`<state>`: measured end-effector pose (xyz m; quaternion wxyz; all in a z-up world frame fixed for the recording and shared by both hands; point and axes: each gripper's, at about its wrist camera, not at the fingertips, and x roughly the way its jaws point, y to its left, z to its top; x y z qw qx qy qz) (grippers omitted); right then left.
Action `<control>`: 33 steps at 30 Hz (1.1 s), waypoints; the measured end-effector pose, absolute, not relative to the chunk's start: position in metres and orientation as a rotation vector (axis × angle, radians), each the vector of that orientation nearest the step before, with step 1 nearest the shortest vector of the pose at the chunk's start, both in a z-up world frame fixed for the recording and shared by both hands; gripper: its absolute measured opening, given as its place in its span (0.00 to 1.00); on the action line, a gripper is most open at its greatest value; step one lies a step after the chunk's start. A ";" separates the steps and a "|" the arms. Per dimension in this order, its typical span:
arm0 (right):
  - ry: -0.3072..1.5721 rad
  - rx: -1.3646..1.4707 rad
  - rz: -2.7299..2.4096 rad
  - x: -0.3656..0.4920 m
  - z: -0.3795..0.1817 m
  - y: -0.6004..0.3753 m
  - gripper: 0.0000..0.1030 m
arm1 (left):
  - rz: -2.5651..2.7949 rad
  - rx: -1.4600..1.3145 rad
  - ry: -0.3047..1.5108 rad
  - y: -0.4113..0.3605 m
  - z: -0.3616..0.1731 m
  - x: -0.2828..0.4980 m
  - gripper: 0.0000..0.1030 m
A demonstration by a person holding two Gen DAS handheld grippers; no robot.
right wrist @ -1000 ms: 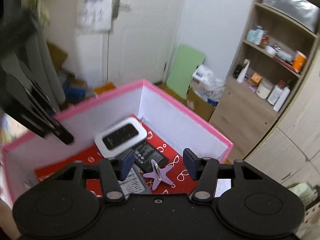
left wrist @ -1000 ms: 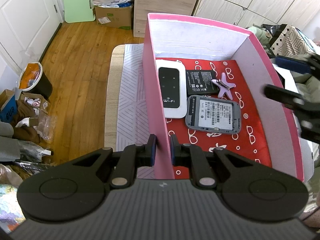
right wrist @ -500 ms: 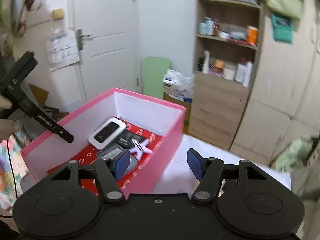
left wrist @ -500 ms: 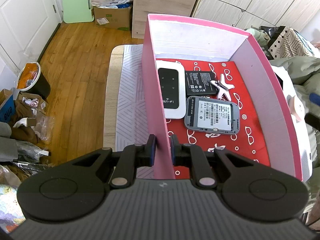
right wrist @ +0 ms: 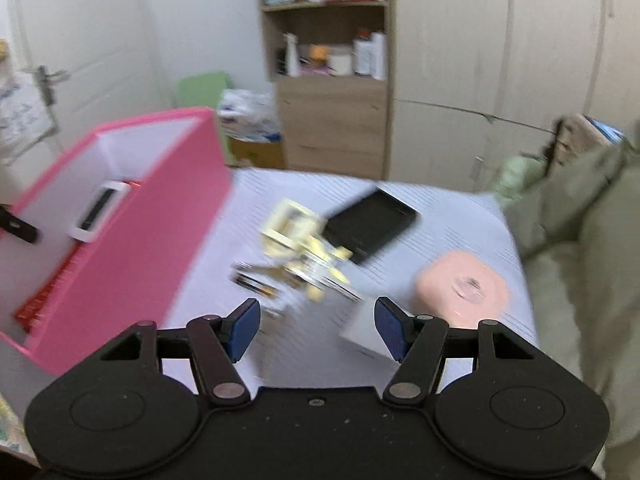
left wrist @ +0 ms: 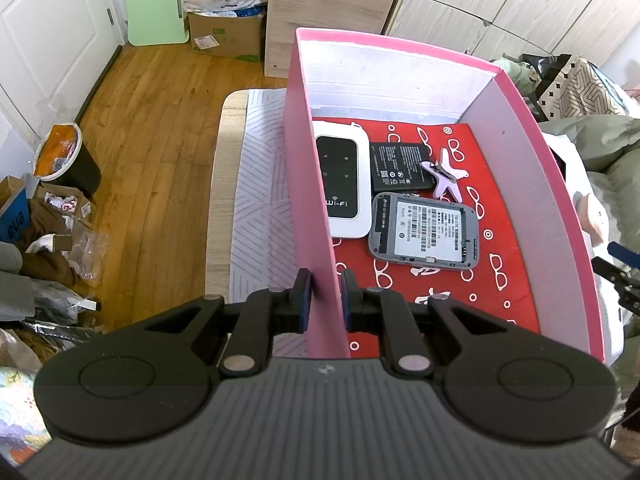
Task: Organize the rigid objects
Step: 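Grasp the white charger cube on the table with the right tool, then lower the white charger cube into the box and open the right tool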
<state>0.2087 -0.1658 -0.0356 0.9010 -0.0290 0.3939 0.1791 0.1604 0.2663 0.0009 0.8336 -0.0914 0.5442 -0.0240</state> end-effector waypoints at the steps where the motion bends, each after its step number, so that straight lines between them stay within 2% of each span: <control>1: 0.825 -0.067 0.355 0.210 -0.040 -0.169 0.66 | -0.051 -0.194 1.153 0.266 0.001 0.160 0.12; 9: 0.913 0.047 0.302 0.233 -0.069 -0.186 0.66 | -0.048 -0.194 1.154 0.266 0.001 0.160 0.12; 13: 0.927 -0.014 0.272 0.243 -0.080 -0.177 0.66 | -0.047 -0.191 1.155 0.266 0.001 0.160 0.12; 14: 0.928 -0.028 0.261 0.244 -0.082 -0.175 0.63 | -0.047 -0.193 1.155 0.266 0.001 0.160 0.12; 15: 0.929 -0.034 0.251 0.246 -0.084 -0.174 0.56 | -0.047 -0.193 1.155 0.266 0.001 0.160 0.12; 19: 0.902 -0.009 0.244 0.247 -0.082 -0.180 0.56 | -0.048 -0.193 1.155 0.266 0.001 0.160 0.12; 25: 0.854 0.010 0.288 0.236 -0.059 -0.176 0.56 | -0.047 -0.185 1.155 0.264 0.001 0.160 0.12; 33: 0.695 -0.070 0.543 0.209 0.016 -0.137 0.56 | -0.041 -0.131 1.148 0.257 0.000 0.158 0.12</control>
